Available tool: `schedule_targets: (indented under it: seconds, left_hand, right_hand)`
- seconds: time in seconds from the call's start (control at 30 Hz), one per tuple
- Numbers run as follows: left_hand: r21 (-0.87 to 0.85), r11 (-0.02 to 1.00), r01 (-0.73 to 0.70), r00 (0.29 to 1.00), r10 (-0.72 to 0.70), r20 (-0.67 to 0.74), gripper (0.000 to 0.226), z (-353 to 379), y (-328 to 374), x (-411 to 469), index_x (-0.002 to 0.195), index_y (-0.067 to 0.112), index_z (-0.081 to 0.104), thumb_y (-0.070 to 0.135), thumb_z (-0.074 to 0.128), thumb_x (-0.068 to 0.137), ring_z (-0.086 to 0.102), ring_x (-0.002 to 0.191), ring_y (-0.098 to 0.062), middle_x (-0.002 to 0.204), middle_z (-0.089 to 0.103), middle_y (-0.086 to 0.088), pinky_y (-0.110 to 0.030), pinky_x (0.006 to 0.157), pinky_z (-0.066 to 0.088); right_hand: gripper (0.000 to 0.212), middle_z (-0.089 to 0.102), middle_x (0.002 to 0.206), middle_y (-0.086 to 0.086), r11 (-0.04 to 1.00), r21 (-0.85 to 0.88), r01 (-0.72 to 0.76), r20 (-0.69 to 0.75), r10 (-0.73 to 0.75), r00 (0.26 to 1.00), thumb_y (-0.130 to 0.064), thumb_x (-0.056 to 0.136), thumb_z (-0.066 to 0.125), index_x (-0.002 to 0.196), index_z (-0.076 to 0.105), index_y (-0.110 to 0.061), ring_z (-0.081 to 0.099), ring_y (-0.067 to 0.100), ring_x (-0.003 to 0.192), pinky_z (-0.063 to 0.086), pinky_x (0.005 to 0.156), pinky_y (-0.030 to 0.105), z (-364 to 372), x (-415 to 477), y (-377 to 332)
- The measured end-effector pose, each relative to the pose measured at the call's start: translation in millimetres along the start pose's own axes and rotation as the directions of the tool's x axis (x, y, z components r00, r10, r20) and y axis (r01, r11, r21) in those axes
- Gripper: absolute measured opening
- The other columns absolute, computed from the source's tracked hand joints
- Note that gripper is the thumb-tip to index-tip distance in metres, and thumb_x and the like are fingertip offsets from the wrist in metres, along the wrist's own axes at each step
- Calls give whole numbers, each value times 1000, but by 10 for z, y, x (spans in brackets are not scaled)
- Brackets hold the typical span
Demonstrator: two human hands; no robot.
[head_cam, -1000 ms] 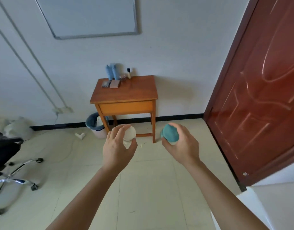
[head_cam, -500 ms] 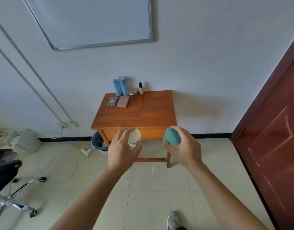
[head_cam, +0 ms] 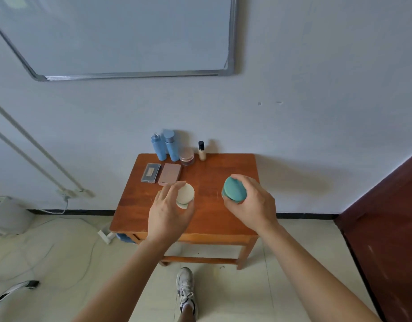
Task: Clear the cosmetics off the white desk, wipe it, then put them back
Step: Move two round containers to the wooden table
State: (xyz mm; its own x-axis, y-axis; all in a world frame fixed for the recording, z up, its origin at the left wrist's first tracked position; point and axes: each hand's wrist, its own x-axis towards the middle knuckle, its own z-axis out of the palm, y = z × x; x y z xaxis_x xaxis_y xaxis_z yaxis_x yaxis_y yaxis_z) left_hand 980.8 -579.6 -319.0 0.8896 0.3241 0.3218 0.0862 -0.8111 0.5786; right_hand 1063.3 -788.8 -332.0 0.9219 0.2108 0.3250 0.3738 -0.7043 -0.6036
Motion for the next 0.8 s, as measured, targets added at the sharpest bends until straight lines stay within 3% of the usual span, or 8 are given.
schedule_targets:
  seconds: [0.17, 0.33, 0.43, 0.53, 0.8]
  left_hand:
    - [-27, 1000, -5, 992, 9, 128, 57, 350, -571, 885, 132, 24, 50, 36, 76, 82, 55, 107, -9, 124, 59, 6, -32, 82, 56]
    - [-44, 999, -28, 958, 39, 285, 59, 633, -1020, 1514, 133, 21, 50, 31, 76, 81, 57, 111, -16, 128, 56, 4, -37, 86, 57]
    - [-37, 999, 25, 917, -9, 398, 58, 853, -1224, 1737, 136, 22, 48, 31, 74, 84, 54, 114, -16, 132, 53, 4, -31, 90, 53]
    - [-46, 996, 77, 884, -46, 465, 55, 1103, -1388, 1875, 133, 23, 49, 31, 73, 84, 54, 111, -15, 131, 52, 4, -24, 85, 48]
    - [-27, 972, 232, 810, -178, 559, 55, 1655, -1712, 2014, 134, 18, 52, 17, 74, 83, 54, 114, -20, 132, 53, -1, -24, 89, 44]
  right_hand:
    - [56, 61, 121, -21, 993, -75, -91, 31, 93, 995, -50, 74, 75, 125, 54, -38, 61, 3, 100, 42, 75, 13, 594, 702, 79]
    - [56, 60, 120, -20, 974, -91, -210, 47, 215, 976, -51, 75, 75, 125, 50, -40, 61, 6, 97, 54, 77, 26, 1053, 1164, 62]
    - [58, 58, 121, -19, 962, -107, -250, 93, 260, 961, -53, 77, 74, 127, 47, -39, 59, 6, 99, 55, 77, 26, 1302, 1312, 109]
    - [61, 56, 124, -19, 947, -119, -297, 158, 314, 936, -52, 78, 74, 130, 45, -38, 56, 5, 101, 52, 80, 22, 1547, 1442, 203]
    - [73, 54, 133, -14, 931, -138, -339, 356, 366, 860, -46, 79, 77, 140, 38, -35, 56, 9, 113, 48, 90, 23, 2103, 1686, 538]
